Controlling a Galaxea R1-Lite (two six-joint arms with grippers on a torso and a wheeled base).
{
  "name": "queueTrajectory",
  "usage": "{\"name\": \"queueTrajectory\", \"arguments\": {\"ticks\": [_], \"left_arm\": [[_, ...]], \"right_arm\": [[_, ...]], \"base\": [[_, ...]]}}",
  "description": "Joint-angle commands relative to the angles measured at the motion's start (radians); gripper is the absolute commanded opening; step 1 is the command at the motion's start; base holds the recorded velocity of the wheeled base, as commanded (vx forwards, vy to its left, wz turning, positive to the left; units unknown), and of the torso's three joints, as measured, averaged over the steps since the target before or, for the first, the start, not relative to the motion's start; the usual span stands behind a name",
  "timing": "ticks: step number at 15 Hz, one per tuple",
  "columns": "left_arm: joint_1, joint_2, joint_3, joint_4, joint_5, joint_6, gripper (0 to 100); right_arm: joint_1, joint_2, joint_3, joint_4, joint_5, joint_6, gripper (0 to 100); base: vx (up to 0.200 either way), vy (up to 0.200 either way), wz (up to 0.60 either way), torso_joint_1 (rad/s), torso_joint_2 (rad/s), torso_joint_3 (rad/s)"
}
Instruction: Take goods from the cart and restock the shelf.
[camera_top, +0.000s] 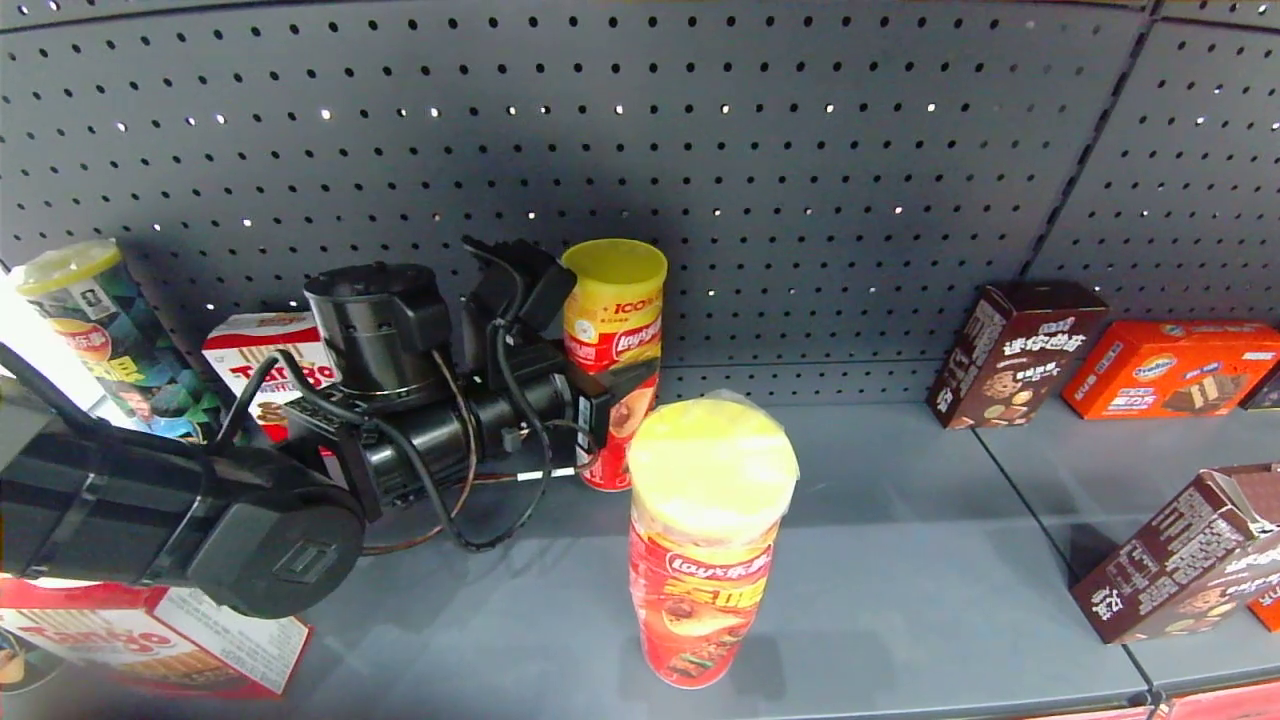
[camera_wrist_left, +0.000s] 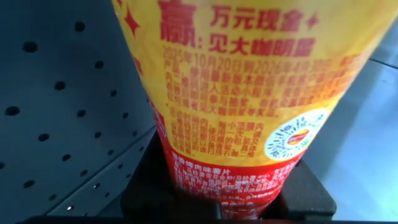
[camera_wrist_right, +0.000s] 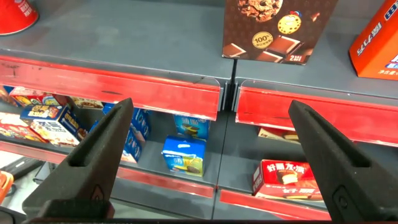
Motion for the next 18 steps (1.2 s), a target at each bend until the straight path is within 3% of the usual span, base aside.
{"name": "queueTrajectory", "arguments": {"ticks": [1,10,11,18], "left_arm": [[-0.001,0.013,0.003,-0.017,-0.001,0.000,0],[0.000,0.018,0.039,-0.023,0.001,0.003,0],[-0.001,0.018,0.058,-0.046,0.002,0.003,100],[0.023,-0.079,0.090,-0.036,0.007,0.012,100]], "right_arm": [[0.000,0.002,0.000,0.000,0.001,0.000,100],[0.000,0.002,0.000,0.000,0.001,0.000,100],[0.000,0.002,0.000,0.000,0.001,0.000,100],[0.000,0.002,0.000,0.000,0.001,0.000,100]], "base": [[0.000,0.000,0.00,0.000,0.00,0.000],[0.000,0.000,0.00,0.000,0.00,0.000],[0.000,0.000,0.00,0.000,0.00,0.000],[0.000,0.000,0.00,0.000,0.00,0.000]]}}
